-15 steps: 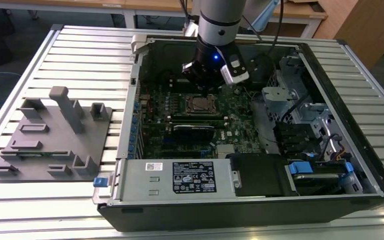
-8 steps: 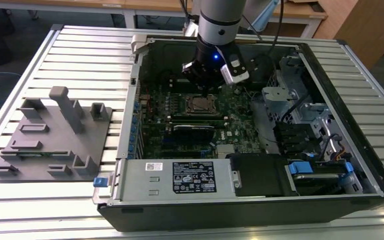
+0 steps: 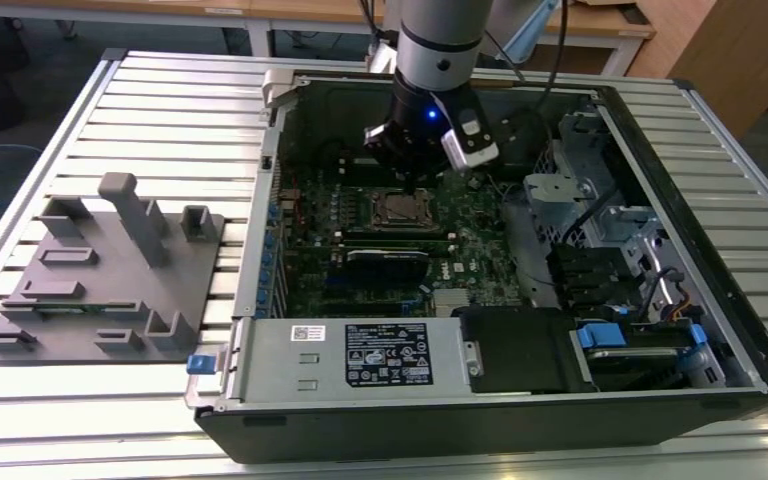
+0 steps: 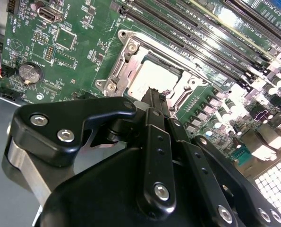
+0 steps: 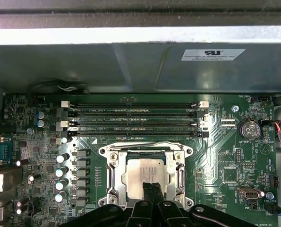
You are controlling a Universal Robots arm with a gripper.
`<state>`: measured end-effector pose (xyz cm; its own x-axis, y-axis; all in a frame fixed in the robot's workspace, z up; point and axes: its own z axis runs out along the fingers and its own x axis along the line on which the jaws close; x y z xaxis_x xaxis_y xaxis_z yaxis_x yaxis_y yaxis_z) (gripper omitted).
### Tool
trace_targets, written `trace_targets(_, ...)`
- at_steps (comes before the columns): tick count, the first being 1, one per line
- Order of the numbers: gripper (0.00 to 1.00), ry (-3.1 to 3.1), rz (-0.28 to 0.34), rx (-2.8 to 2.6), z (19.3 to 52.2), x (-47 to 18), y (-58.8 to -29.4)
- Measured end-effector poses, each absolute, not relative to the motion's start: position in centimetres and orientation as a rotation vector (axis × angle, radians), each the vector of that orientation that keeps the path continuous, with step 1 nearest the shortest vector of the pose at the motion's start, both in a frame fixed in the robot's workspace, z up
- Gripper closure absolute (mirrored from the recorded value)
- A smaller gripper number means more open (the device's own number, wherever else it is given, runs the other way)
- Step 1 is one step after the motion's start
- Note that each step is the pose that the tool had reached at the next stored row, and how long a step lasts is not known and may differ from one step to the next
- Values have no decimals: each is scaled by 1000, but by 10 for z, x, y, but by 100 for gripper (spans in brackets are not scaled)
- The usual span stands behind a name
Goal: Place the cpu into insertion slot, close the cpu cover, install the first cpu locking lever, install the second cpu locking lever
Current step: 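Install the second cpu locking lever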
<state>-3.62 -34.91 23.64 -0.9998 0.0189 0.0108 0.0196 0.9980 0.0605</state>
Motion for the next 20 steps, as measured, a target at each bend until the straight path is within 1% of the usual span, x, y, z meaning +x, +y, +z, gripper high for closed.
trace_targets(20,90,-3130,-96,-30,236,-36,-359)
